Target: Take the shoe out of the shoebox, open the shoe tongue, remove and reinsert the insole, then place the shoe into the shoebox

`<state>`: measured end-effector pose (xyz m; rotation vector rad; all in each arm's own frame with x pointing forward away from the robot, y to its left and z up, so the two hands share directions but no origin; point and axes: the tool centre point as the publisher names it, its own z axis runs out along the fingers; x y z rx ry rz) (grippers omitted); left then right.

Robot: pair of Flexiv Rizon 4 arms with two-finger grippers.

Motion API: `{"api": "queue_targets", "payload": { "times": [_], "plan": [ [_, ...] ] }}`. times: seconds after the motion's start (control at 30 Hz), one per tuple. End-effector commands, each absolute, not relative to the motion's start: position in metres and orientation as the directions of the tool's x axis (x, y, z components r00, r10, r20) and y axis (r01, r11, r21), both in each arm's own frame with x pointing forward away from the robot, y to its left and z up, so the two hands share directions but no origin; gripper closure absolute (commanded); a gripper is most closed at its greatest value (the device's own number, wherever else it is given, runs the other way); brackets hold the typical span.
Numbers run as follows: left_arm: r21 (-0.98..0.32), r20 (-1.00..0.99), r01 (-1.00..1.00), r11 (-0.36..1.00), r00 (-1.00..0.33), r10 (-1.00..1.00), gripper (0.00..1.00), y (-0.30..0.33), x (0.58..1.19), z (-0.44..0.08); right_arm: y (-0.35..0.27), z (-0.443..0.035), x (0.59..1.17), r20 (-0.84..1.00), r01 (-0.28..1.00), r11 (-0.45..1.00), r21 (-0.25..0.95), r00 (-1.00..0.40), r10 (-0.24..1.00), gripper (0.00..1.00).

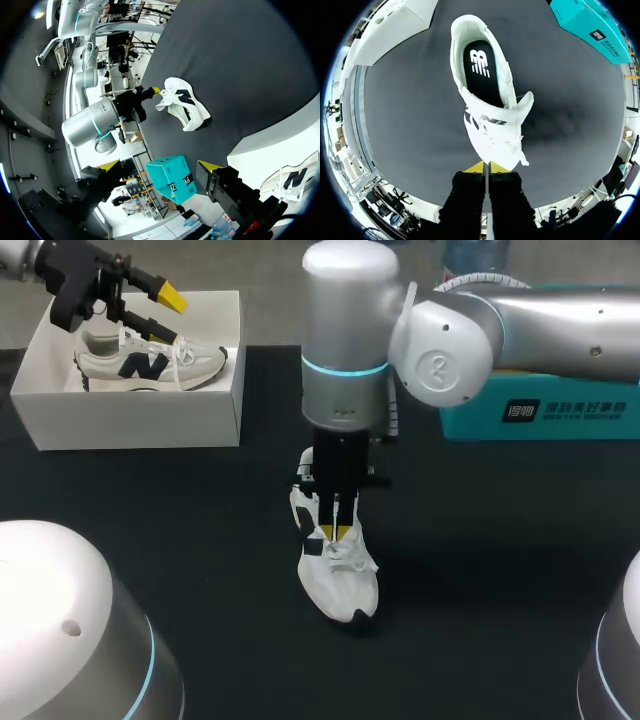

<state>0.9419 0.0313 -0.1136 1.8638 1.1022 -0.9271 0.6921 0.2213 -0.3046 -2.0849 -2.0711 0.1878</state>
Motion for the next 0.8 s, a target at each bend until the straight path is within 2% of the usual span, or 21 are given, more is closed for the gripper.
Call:
{"api": "queue_targets", "payload": {
  "times": [0.03, 0.53, 0.8],
  "plan": [
    [0.246, -0.861, 0.91, -0.334, 0.363, 0.356, 0.0, 0.031, 0.942, -0.113, 0.223, -0.319, 0.703, 0.043, 0.973, 0.011, -0.231, -0.001, 0.999, 1.0],
    [0.246, -0.861, 0.91, -0.334, 0.363, 0.356, 0.0, 0.031, 0.942, -0.113, 0.221, -0.34, 0.745, 0.057, 0.967, 0.089, -0.237, -0.077, 0.995, 1.0],
    [0.246, -0.861, 0.91, -0.334, 0.363, 0.356, 0.0, 0.031, 0.942, -0.113, 0.217, -0.312, 0.736, 0.025, 0.978, 0.065, -0.2, -0.061, 0.998, 1.0]
  ]
}}
